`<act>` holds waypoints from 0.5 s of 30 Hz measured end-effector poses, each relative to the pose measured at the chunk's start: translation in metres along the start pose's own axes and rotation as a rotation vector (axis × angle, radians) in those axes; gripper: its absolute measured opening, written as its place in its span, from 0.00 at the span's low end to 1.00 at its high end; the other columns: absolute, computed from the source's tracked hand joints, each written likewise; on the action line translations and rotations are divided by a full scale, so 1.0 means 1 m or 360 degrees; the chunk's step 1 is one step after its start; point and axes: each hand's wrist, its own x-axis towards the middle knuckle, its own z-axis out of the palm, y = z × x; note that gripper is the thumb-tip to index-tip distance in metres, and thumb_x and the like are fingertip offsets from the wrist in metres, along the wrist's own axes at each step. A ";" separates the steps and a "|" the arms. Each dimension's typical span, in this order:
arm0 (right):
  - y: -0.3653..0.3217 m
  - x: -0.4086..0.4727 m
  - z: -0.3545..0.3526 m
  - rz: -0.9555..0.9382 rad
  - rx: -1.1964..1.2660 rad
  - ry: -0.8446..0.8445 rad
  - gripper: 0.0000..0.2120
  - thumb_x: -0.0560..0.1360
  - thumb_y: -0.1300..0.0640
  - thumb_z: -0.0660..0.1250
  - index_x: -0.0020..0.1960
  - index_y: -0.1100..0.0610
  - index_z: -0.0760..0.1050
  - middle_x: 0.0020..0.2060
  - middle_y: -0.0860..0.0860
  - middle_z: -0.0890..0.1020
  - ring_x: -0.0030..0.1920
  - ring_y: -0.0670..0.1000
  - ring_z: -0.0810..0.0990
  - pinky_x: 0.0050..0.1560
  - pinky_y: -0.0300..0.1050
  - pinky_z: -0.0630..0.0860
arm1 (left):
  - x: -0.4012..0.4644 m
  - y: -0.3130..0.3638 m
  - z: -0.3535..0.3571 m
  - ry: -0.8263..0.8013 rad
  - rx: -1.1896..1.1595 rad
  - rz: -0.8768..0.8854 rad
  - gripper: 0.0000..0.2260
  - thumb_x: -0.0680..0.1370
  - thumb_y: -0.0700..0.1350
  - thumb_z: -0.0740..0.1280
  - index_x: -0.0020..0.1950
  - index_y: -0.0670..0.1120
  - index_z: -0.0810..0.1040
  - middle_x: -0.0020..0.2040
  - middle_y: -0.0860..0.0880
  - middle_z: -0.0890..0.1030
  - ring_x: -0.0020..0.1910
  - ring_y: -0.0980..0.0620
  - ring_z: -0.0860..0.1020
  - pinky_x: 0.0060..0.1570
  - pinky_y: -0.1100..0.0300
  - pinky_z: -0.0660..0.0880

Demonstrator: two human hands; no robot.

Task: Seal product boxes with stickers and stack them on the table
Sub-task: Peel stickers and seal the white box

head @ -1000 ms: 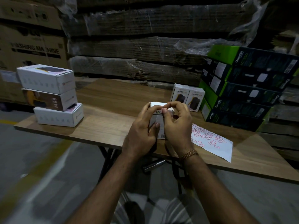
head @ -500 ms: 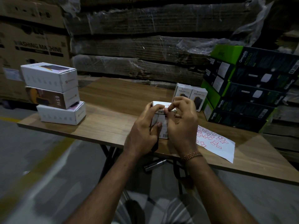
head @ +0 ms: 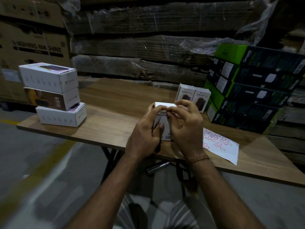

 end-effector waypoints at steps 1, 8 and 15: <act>0.000 -0.001 0.000 0.0005 -0.0009 -0.0021 0.08 0.79 0.62 0.75 0.59 0.59 0.85 0.61 0.54 0.79 0.60 0.48 0.81 0.61 0.28 0.74 | 0.000 0.000 0.000 0.0000 0.0006 -0.0002 0.25 0.85 0.45 0.67 0.79 0.63 0.66 0.81 0.54 0.66 0.67 0.51 0.79 0.50 0.50 0.86; -0.002 0.001 0.000 0.0049 -0.0095 -0.0075 0.09 0.79 0.60 0.75 0.59 0.60 0.85 0.56 0.52 0.78 0.55 0.41 0.74 0.55 0.25 0.72 | 0.000 -0.002 0.000 -0.0006 0.0021 -0.0030 0.26 0.85 0.45 0.67 0.80 0.62 0.65 0.80 0.51 0.69 0.65 0.50 0.80 0.50 0.50 0.86; 0.004 0.010 -0.004 0.0304 0.0172 -0.0123 0.08 0.79 0.51 0.75 0.56 0.51 0.86 0.53 0.45 0.79 0.55 0.42 0.79 0.49 0.45 0.84 | 0.000 -0.002 0.000 -0.0004 0.0038 -0.0035 0.27 0.85 0.47 0.68 0.81 0.63 0.64 0.79 0.52 0.70 0.67 0.49 0.80 0.52 0.48 0.86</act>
